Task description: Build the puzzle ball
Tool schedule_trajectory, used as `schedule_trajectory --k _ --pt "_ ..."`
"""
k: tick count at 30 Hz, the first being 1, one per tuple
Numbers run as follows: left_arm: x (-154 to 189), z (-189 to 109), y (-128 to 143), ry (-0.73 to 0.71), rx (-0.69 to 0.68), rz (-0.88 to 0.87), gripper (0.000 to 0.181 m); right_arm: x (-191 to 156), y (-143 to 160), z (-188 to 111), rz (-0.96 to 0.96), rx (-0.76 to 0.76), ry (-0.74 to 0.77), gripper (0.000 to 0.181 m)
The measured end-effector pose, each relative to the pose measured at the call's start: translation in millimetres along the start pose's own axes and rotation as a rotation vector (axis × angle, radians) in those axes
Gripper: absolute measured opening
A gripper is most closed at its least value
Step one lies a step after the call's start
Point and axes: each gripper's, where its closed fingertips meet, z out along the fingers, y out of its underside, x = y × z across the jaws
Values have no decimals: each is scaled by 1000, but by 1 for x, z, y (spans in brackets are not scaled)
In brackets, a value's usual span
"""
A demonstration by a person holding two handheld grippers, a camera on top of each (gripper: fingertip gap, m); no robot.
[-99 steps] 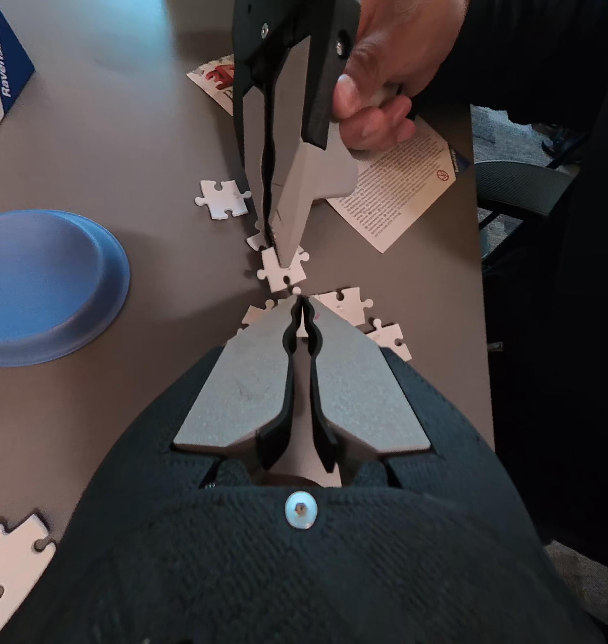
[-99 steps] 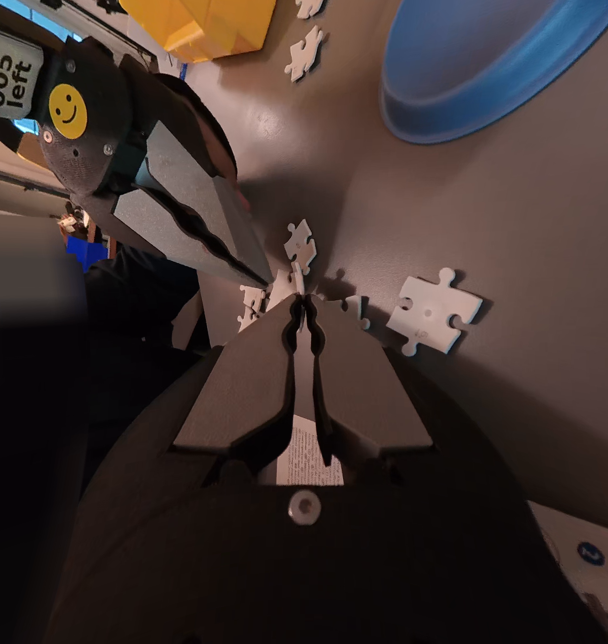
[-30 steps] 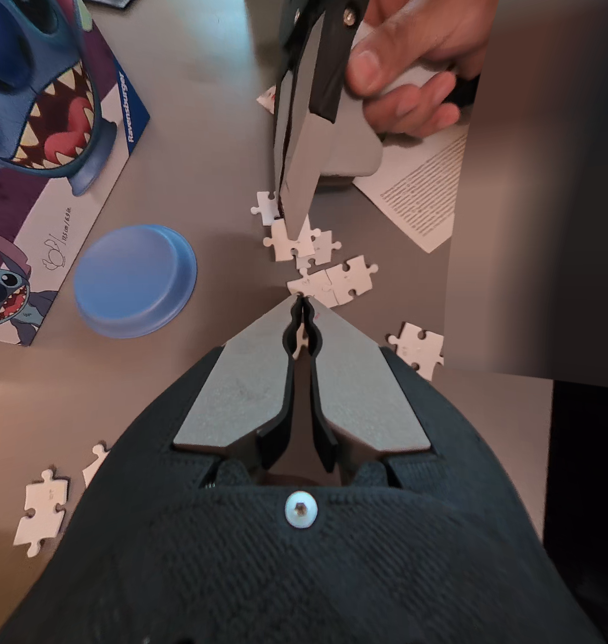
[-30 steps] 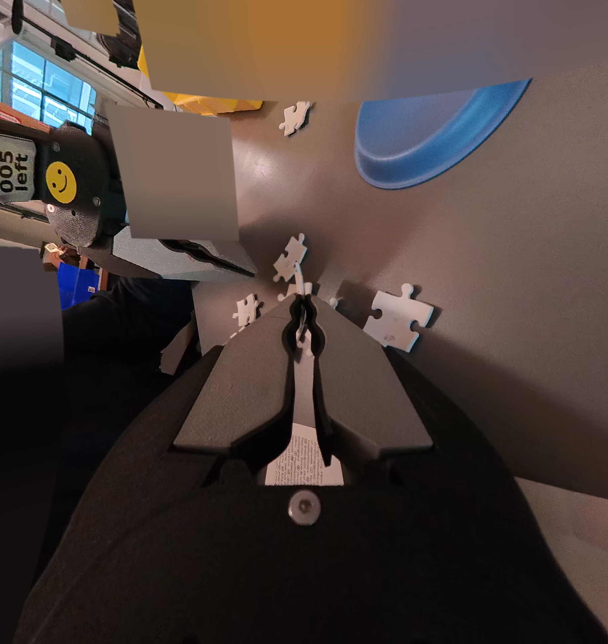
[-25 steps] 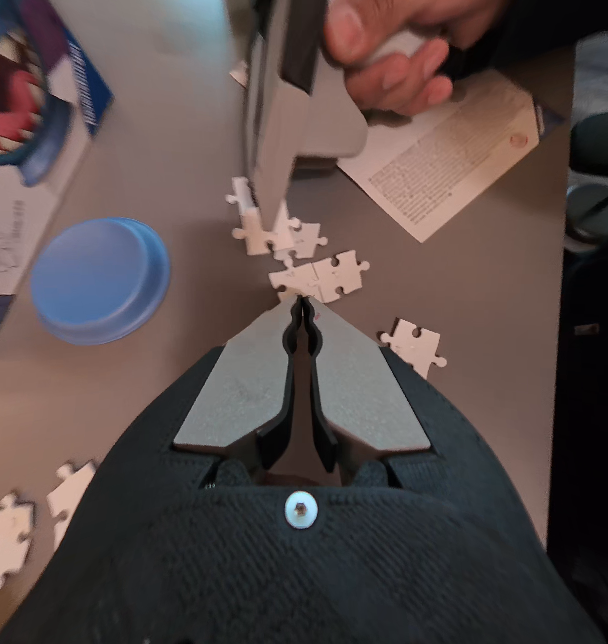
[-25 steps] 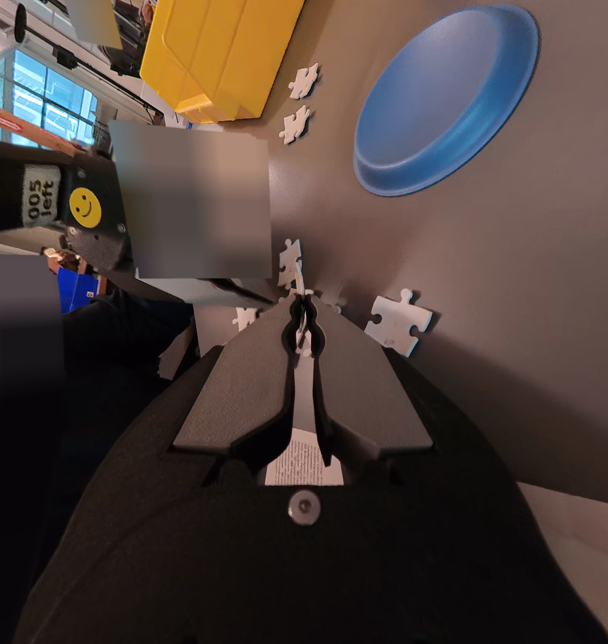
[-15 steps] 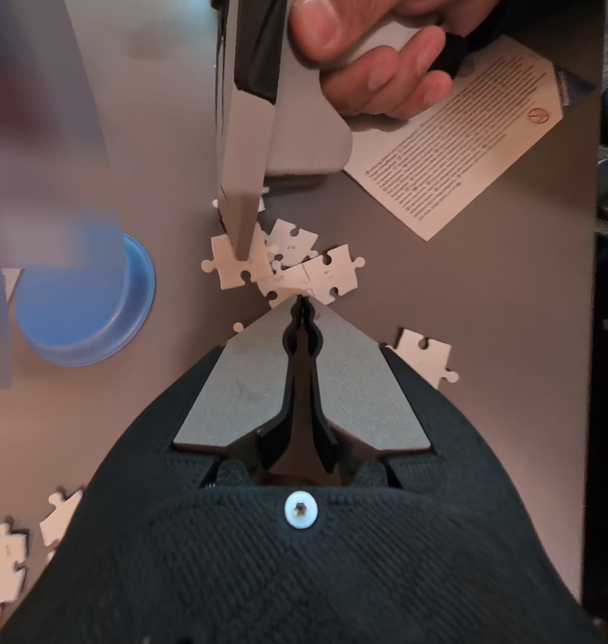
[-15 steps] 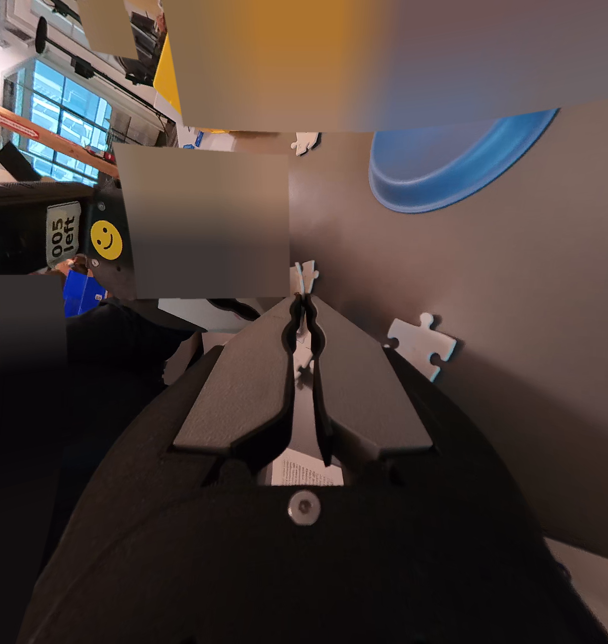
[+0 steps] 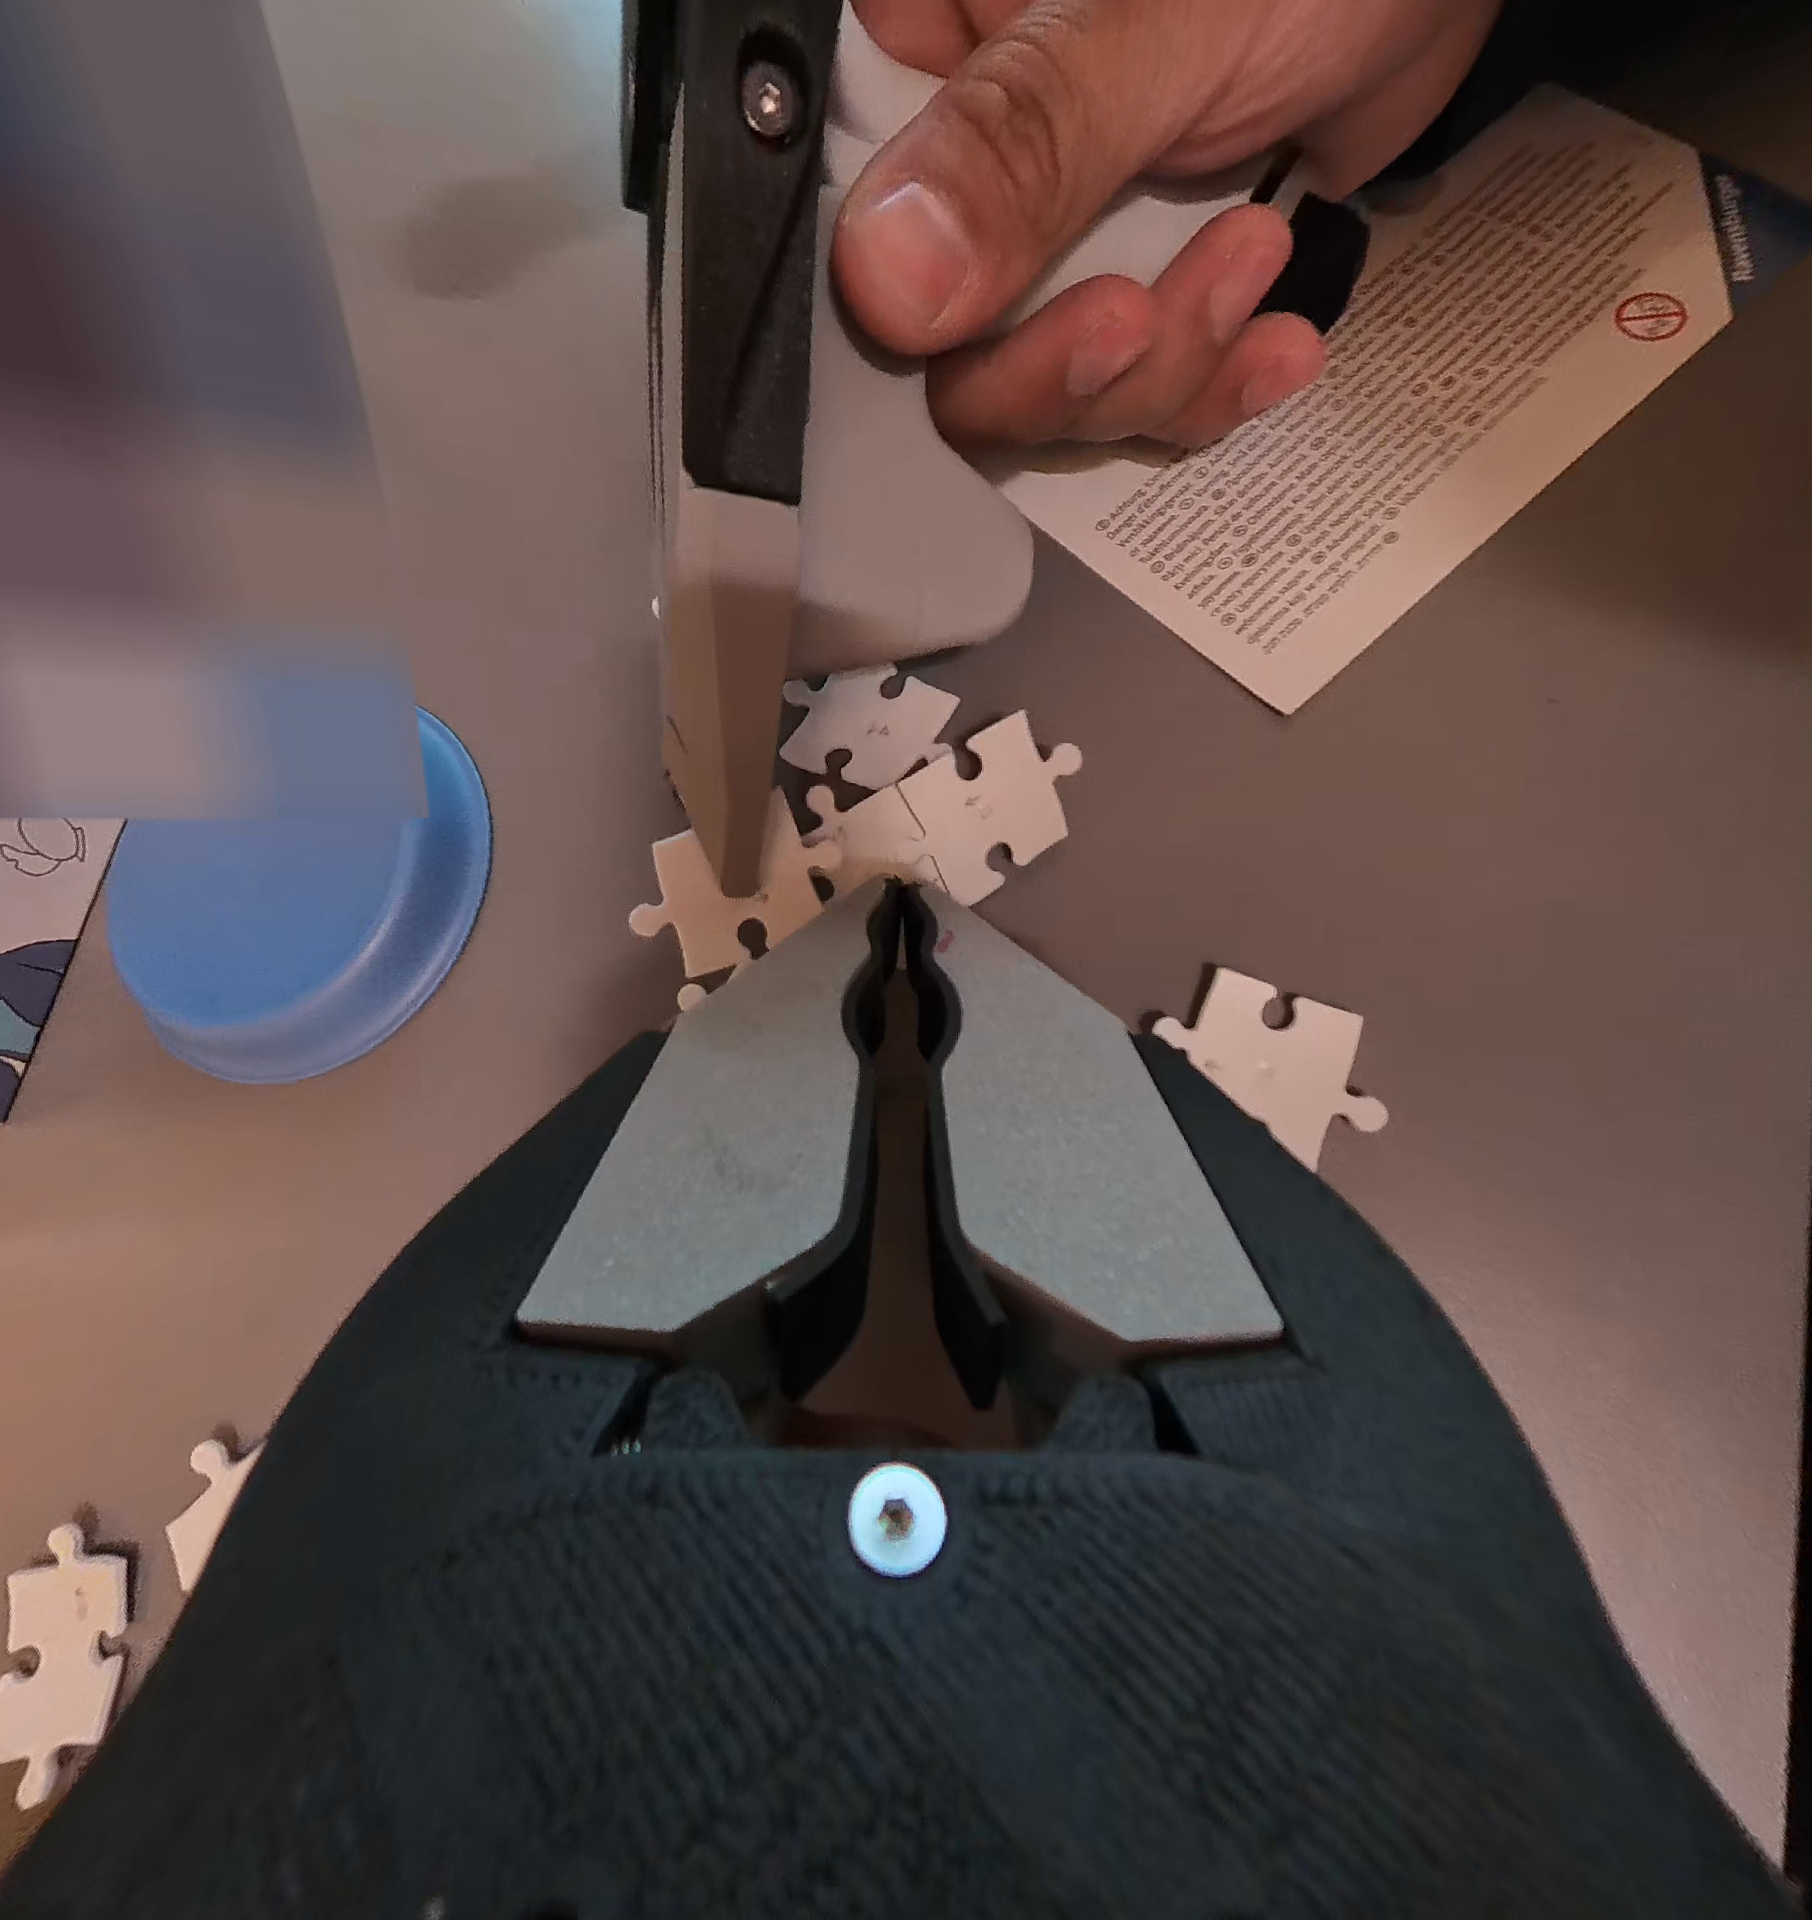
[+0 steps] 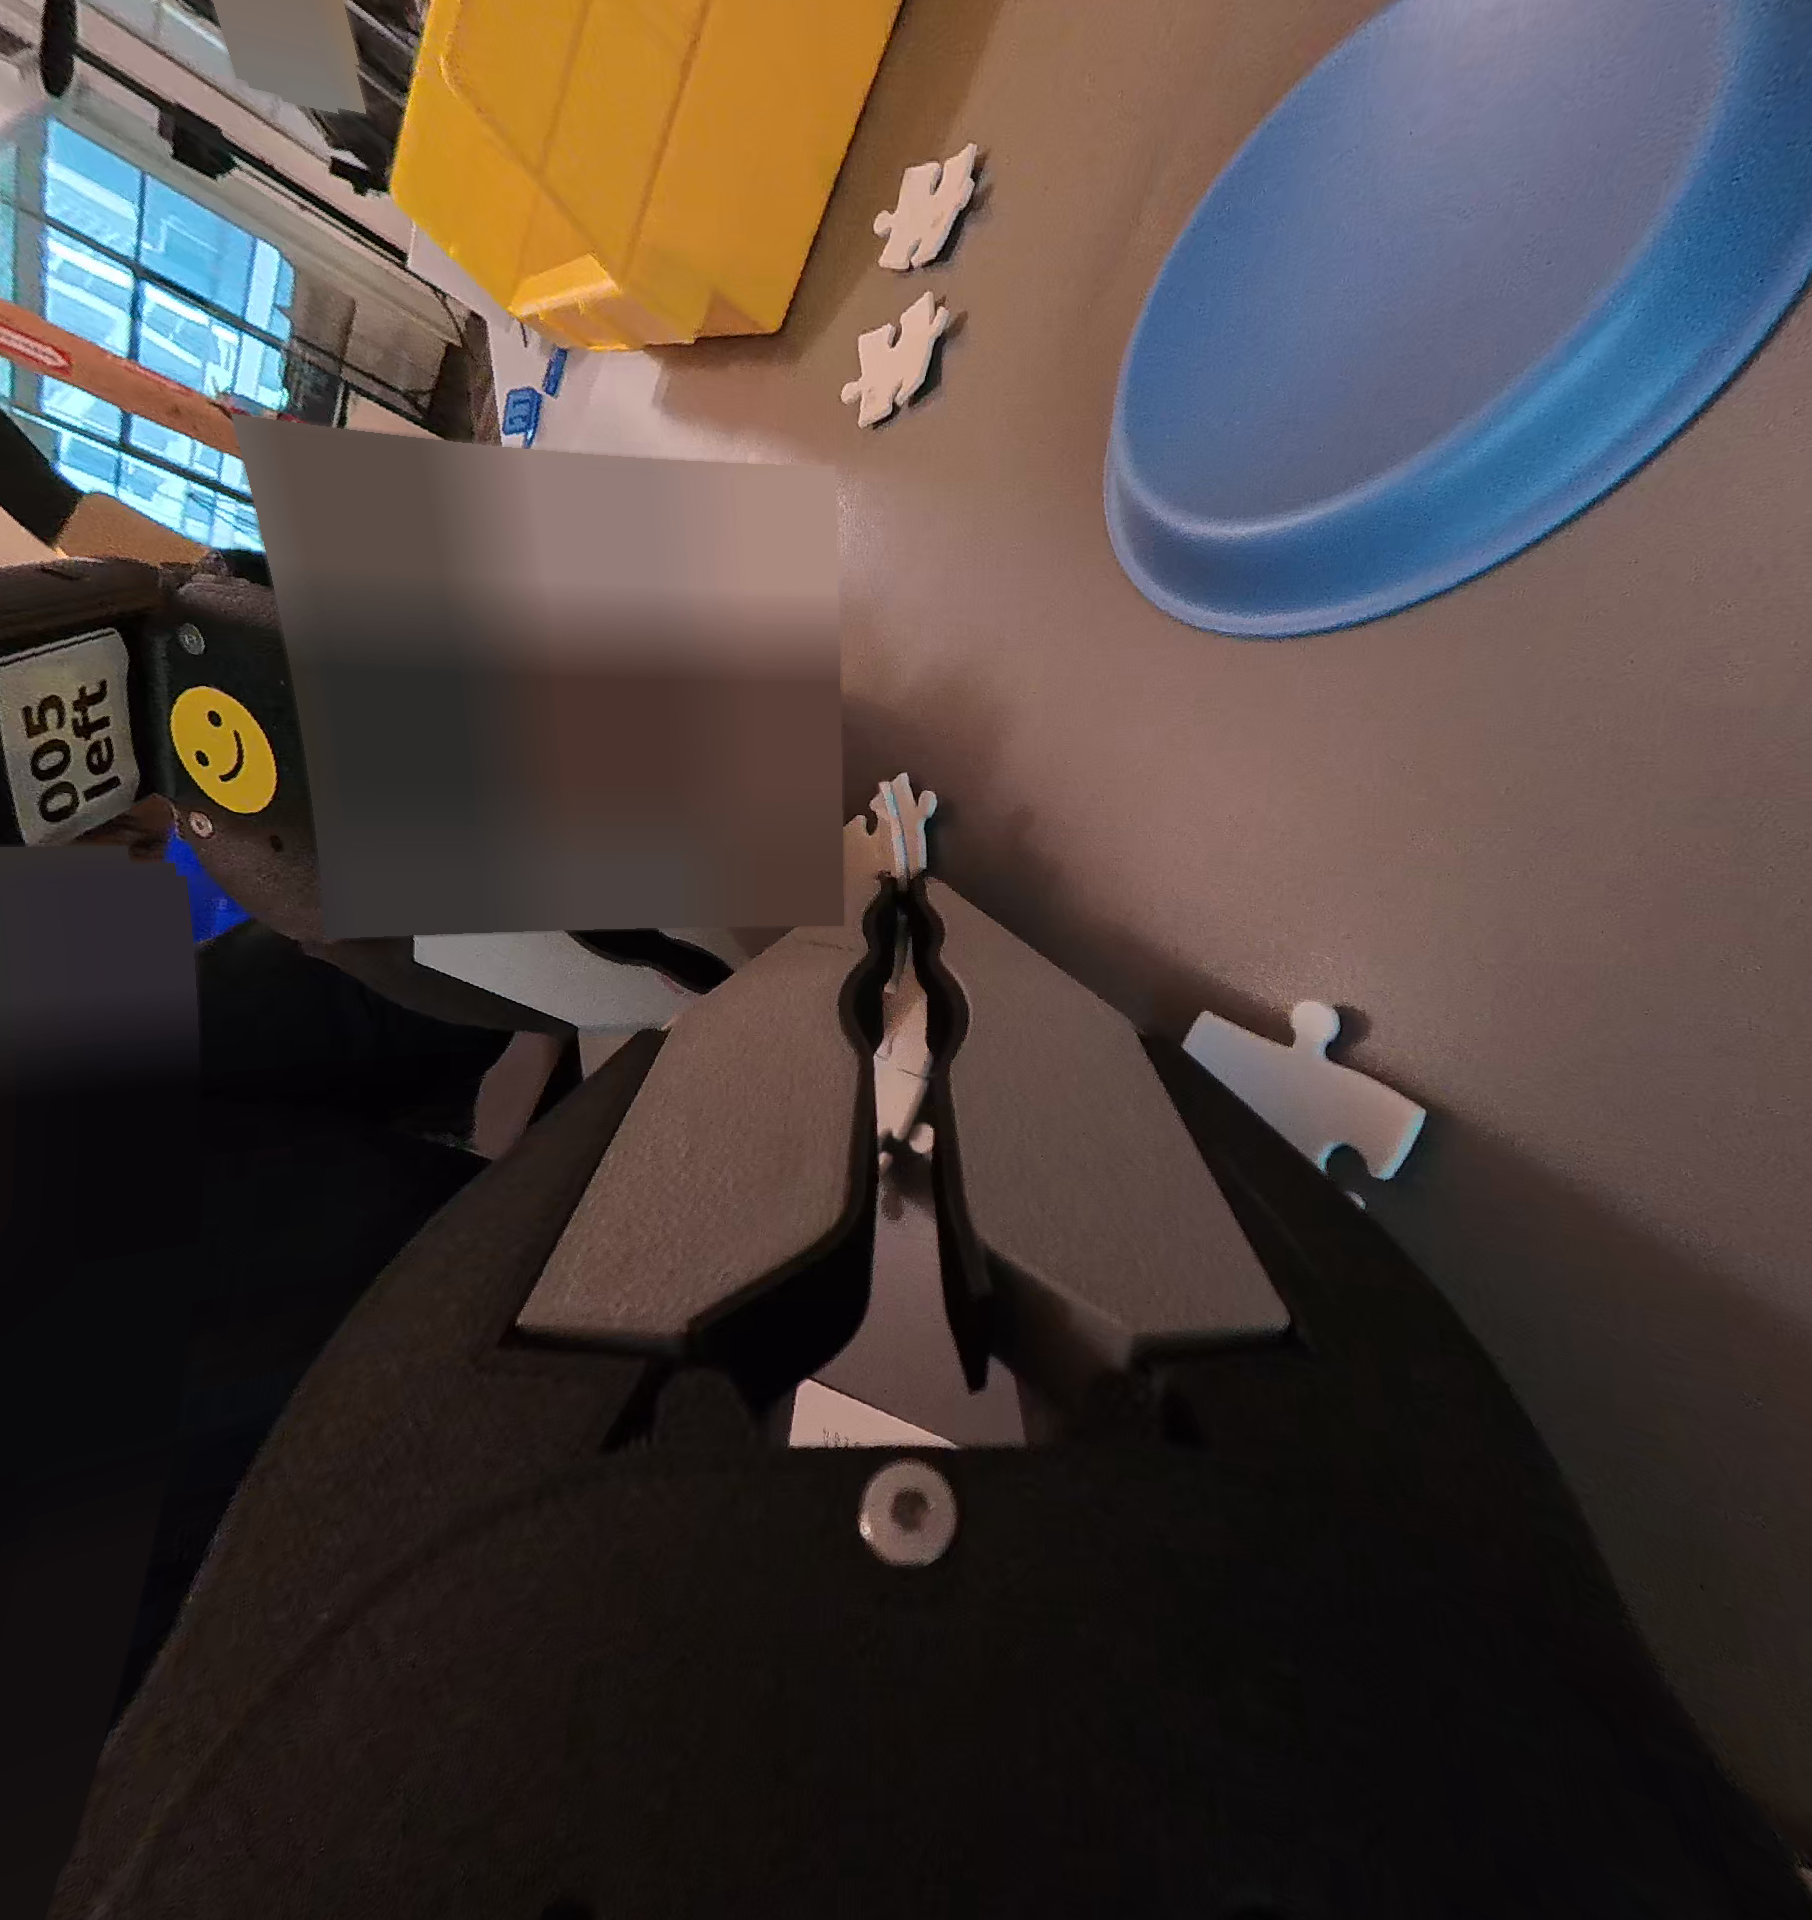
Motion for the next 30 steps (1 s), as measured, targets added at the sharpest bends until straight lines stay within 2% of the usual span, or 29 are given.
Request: schedule_trajectory --k 5,16,22,26,30 --pt "-1 -1 1 -5 1 -1 0 2 -2 -1 49 4 -30 0" --pt "1 -1 0 -5 5 4 0 0 -1 0 34 0 -30 0" --pt "3 -1 1 -4 18 43 0 -12 -13 -25 -60 -23 -98 0" --pt "4 0 0 6 23 61 0 -6 -10 -29 -196 -253 -58 0" --pt "5 0 0 -15 27 132 0 -5 -2 -26 -358 -560 -48 0"
